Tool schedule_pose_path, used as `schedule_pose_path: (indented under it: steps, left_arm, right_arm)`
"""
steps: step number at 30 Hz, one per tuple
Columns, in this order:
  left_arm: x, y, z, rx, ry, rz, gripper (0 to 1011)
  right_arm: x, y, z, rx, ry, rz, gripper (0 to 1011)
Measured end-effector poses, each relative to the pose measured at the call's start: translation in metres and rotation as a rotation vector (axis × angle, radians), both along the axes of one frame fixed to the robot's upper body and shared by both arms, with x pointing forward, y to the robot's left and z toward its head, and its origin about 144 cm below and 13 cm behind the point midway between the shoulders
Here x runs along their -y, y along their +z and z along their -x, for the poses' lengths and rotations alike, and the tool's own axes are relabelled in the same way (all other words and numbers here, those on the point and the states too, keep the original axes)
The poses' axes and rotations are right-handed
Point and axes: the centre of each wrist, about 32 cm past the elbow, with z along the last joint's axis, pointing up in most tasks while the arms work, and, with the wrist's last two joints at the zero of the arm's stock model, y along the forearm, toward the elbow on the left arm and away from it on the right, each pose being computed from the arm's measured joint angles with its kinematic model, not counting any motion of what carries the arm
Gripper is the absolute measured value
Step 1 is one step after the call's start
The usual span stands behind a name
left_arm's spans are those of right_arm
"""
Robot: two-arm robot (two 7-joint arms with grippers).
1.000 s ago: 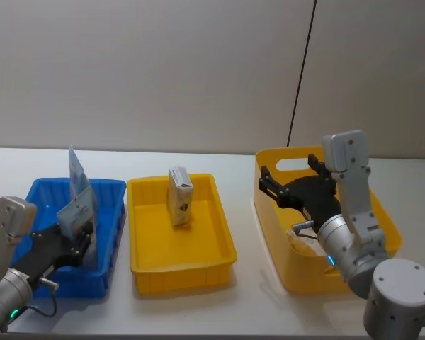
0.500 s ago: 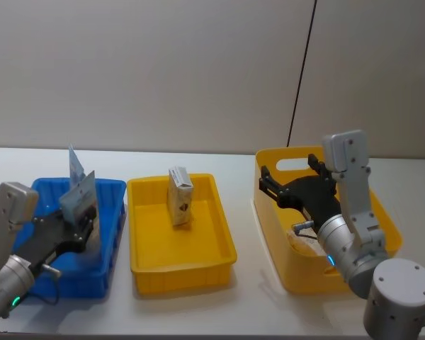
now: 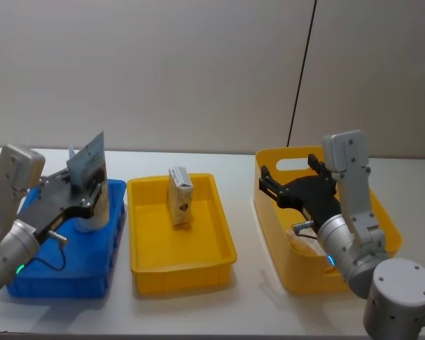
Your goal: Bimanual collaborative sorting of washing and personal care products
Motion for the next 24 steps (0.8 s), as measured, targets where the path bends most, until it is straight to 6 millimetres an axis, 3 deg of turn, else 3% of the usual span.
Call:
schedule_pose_path:
  steps: [12,24]
  left_arm:
    - [0.020,0.029,-0.001,0.017,-0.026,-0.020,242]
    - [0.046,0.043,-0.011,-0.028,-0.081,-0.029,242]
  right_arm:
    - [0.000,0.000,0.000,0.000,0.000,0.000,1003]
    - [0.000,0.000,0.000,0.000,0.000,0.000,1004]
